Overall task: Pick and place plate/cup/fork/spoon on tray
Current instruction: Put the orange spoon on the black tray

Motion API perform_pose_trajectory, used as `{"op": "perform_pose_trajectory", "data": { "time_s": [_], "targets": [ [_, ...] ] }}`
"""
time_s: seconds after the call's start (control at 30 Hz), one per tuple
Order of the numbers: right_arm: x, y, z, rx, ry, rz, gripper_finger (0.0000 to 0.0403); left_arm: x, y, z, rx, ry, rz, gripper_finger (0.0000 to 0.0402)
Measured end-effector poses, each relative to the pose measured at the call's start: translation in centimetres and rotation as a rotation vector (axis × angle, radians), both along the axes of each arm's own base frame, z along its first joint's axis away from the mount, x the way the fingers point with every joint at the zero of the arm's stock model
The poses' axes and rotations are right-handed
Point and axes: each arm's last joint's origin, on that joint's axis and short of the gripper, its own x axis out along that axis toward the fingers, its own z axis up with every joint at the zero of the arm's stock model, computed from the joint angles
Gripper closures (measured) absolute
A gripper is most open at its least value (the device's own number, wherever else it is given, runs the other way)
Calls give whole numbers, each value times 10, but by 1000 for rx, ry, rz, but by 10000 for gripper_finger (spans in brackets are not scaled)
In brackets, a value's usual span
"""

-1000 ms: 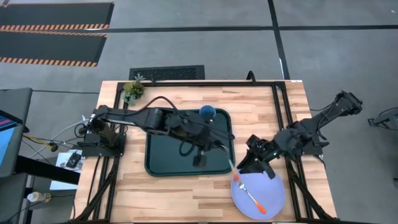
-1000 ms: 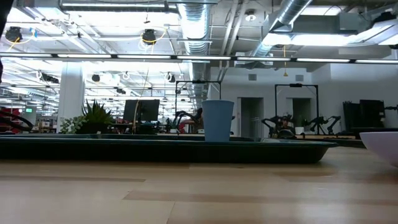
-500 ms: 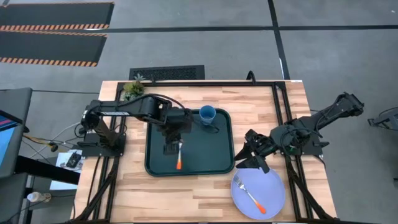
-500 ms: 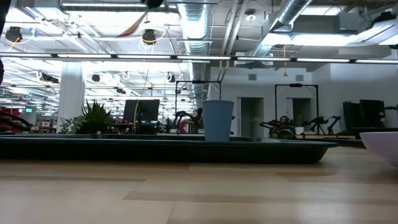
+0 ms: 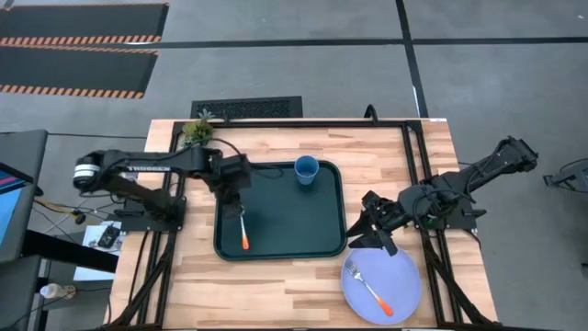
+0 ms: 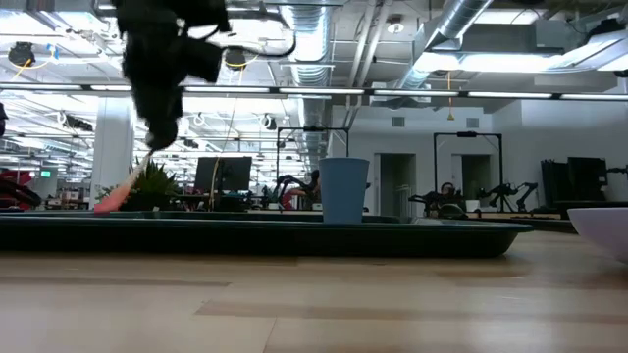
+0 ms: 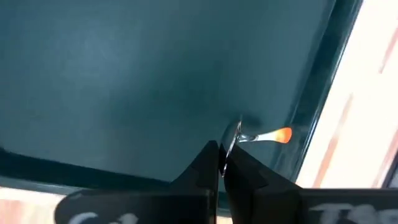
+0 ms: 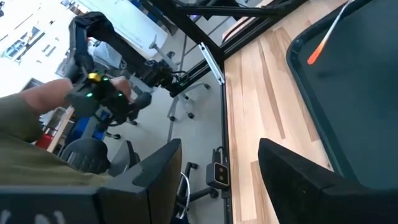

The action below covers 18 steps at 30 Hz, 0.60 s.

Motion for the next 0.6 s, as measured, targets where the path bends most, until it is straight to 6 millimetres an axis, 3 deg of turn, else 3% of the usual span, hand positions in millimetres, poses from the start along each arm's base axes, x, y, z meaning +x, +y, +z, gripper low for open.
{"op": "perform_pose_trajectory", "data": {
  "time_s": [0.2, 0.6],
  "targets": [
    [-1, 0, -2, -9, 20, -1, 168, -14, 11, -34, -68, 12, -11, 401],
    [-1, -1, -4, -18, 39, -3, 168, -18, 40, -52, -69, 57, -124, 402]
  ]
}}
